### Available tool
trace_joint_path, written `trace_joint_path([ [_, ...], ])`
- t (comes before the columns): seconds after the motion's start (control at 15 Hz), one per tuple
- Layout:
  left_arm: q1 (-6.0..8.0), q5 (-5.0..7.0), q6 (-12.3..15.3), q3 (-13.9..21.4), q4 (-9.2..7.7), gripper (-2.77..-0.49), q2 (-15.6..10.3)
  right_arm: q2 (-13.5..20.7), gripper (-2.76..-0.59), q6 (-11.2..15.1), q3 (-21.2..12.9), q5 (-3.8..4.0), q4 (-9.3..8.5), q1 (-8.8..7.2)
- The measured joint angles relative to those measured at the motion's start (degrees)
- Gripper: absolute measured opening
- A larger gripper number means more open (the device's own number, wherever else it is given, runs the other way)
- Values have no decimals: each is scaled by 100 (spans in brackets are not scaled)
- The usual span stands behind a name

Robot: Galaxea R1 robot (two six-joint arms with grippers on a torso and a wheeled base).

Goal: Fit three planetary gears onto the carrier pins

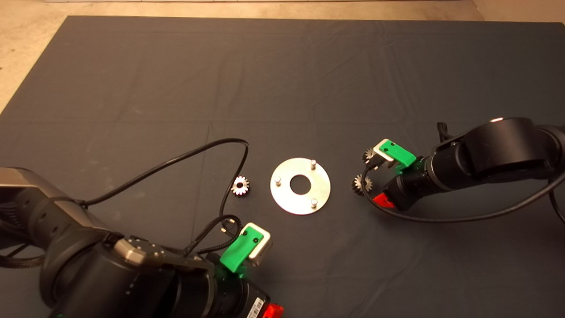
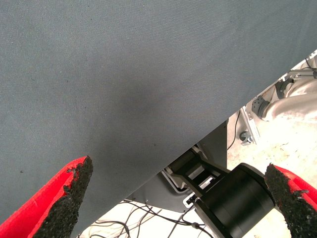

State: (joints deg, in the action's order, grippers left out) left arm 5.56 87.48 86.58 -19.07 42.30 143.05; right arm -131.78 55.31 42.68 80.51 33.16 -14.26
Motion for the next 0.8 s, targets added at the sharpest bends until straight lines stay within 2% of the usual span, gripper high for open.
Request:
trace_joint_path([
  [0.2,0,0,0,0,0,-76,0,-126,-133,-2,62,-88,0,1],
  [0.67,0,0,2,0,0,-76,0,-391,-133,-41,310,-104,2,12],
  [0.8,0,0,0,0,0,-76,0,-391,-133,-156,353,-105,2,13],
])
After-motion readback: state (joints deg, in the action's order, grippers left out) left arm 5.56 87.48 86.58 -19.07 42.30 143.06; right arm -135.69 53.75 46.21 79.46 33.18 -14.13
